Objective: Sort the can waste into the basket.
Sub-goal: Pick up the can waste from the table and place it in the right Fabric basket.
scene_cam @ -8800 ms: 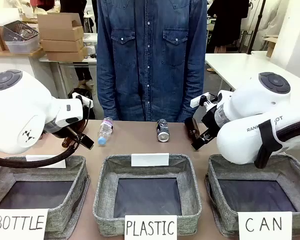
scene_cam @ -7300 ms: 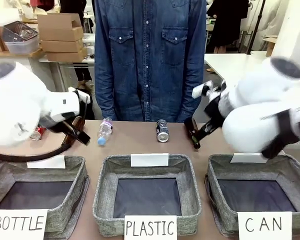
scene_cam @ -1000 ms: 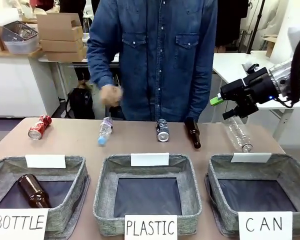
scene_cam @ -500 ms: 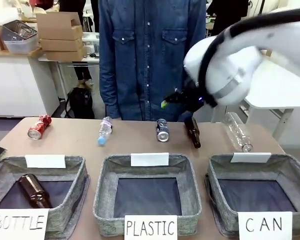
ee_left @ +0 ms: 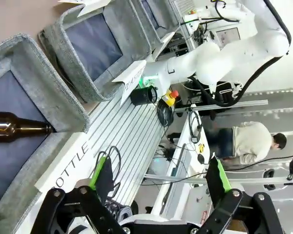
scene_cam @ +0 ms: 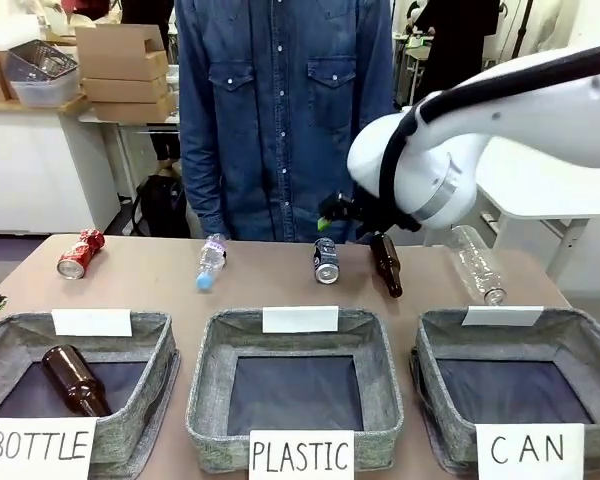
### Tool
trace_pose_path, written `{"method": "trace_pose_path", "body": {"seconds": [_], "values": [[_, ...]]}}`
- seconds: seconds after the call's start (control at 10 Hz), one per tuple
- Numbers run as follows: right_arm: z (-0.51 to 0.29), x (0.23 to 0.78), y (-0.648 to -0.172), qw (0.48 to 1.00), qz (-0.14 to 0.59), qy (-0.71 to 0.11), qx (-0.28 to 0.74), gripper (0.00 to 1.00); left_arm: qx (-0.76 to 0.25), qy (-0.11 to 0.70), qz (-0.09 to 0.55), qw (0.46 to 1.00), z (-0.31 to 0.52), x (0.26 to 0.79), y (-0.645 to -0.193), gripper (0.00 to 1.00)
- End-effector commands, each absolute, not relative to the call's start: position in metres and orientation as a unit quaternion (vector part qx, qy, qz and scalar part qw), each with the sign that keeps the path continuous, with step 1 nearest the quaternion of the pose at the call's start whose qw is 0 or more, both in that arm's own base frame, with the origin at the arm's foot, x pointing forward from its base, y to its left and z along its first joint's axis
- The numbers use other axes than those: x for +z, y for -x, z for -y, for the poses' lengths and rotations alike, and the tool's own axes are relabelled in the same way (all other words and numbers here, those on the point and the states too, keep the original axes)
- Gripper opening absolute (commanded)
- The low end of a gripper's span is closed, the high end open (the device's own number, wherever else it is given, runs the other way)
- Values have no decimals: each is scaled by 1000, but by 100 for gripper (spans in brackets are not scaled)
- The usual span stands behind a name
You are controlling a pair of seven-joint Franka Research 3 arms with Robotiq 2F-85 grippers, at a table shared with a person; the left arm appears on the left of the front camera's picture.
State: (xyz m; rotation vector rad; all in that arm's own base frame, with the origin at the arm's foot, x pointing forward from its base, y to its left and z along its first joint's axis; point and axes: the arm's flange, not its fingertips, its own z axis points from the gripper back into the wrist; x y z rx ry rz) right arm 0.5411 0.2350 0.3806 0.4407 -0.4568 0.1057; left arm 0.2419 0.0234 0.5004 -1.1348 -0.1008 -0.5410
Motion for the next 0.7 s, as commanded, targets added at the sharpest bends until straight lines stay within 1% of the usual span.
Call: {"method": "trace_pose_path", "body": {"seconds": [0.0, 0.1, 0.2, 0.3, 0.5, 0.6], "values": [[-263, 352, -574, 968, 195, -149, 55, 100, -263, 541, 52, 797, -20, 503, -244, 100], [-273, 349, -588, 972, 196, -124, 44, 100, -253, 531, 47, 808, -23, 500, -242, 100], [-281, 347, -598, 973, 196, -115, 41, 100, -219, 517, 131, 817, -20, 511, -242, 100], [-289, 344, -604, 975, 188, -111, 42, 100, -133, 554, 245, 784, -11, 503, -263, 100], [-297, 335, -609, 977, 190, -93, 31, 100, -58, 629, 188, 752, 10, 445, -294, 100], [-298, 331, -611, 978, 184, -92, 26, 100, -40, 657, 121, 743, 27, 429, -295, 100]]}}
